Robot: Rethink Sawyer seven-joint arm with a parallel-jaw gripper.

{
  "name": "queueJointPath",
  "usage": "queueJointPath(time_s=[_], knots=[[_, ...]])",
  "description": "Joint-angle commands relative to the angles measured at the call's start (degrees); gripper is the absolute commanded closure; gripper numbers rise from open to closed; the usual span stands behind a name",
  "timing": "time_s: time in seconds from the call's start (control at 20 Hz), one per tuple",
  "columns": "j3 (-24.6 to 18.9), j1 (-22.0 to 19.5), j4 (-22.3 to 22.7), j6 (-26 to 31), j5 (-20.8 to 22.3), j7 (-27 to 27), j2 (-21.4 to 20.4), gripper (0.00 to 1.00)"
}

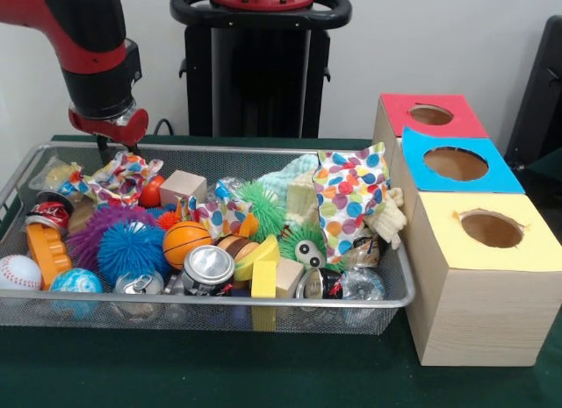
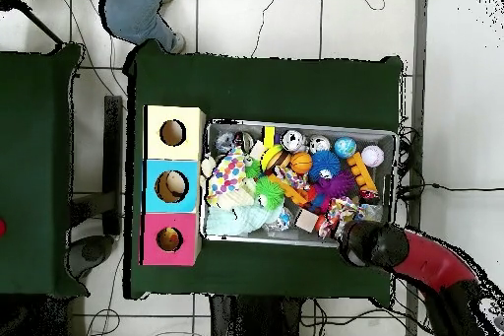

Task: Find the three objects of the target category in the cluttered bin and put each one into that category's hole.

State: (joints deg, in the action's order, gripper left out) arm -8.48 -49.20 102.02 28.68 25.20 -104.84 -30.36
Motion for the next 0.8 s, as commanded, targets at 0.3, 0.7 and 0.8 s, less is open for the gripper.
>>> queueJointPath(time_s=[0.3, 0.7, 0.8], knots=[[-8.1, -1.3, -2.9, 0.7, 2.1, 6.3, 1.1, 0.00], [-8.6, 0.0, -4.3, 4.3, 1.4, 7.2, -0.8, 1.00], [-8.6, 0.4, -4.6, 5.7, 0.7, 6.7, -1.4, 1.00]])
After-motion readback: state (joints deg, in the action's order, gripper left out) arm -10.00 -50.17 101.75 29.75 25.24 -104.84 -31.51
